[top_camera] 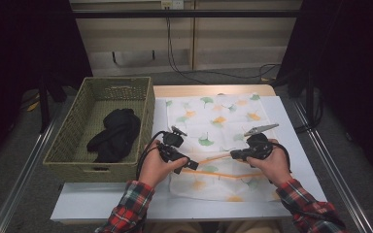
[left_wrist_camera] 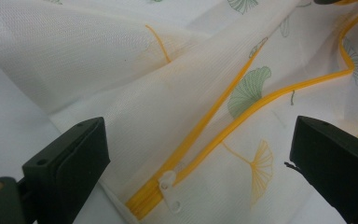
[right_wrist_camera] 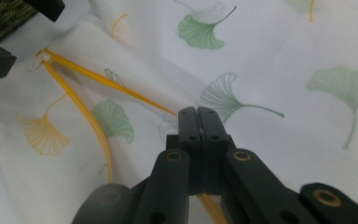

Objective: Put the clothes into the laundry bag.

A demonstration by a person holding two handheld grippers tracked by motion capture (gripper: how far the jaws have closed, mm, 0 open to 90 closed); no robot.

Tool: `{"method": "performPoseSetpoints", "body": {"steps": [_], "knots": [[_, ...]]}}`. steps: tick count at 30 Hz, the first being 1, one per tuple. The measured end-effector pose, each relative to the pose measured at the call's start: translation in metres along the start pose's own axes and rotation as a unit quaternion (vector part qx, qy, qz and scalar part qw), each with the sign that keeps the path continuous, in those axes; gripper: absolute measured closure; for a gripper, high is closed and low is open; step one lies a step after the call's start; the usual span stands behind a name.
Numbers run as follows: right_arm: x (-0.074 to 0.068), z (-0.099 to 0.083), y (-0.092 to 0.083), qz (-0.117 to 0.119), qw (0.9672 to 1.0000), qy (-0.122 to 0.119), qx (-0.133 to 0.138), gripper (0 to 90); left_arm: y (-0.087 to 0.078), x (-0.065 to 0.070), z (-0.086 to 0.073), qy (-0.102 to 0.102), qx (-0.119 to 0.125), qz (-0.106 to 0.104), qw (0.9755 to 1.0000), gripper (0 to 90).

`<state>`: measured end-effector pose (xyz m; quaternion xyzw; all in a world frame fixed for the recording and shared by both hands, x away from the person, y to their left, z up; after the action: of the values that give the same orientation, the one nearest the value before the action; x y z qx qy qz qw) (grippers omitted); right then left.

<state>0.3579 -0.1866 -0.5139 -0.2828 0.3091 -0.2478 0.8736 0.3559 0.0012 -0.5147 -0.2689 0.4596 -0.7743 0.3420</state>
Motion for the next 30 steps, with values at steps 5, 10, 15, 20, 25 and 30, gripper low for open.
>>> {"method": "performPoseSetpoints", "body": {"steps": [5,10,15,20,25,30], "knots": [[0.000,0.006,-0.003,0.004,1.0000,-0.003,0.005,90.0,0.000,-0.002,-0.002,0.003,-0.005,0.002,1.0000,3.4],[-0.002,0.008,-0.006,0.014,0.9999,-0.002,-0.008,90.0,-0.001,-0.003,-0.002,-0.001,-0.003,0.004,1.0000,3.4],[-0.002,0.012,-0.009,0.012,0.9998,0.006,-0.011,90.0,-0.001,-0.004,-0.003,0.003,-0.003,0.003,1.0000,3.5],[-0.004,0.017,-0.014,0.017,0.9997,0.012,-0.010,90.0,0.000,-0.004,-0.004,0.007,-0.005,0.001,1.0000,3.5],[-0.005,0.022,-0.018,0.022,0.9996,0.016,-0.006,90.0,0.000,-0.004,-0.005,0.006,-0.011,0.002,0.9999,3.5],[-0.007,0.027,-0.022,0.021,0.9997,0.013,-0.007,90.0,0.000,-0.004,-0.004,0.007,-0.009,0.001,0.9999,3.6]]}}
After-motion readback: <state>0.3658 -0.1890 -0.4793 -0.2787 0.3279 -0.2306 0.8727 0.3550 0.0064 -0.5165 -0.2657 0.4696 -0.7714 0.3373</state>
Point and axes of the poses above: each handheld gripper's, and its own axes: y roughly forward along the jaws, z roughly out of its top, x roughly to its right, the point moved 10 cm from there along y, roughly forward along the jaws, and after that the axes turned 15 degrees about z, right-handed, at the moved point
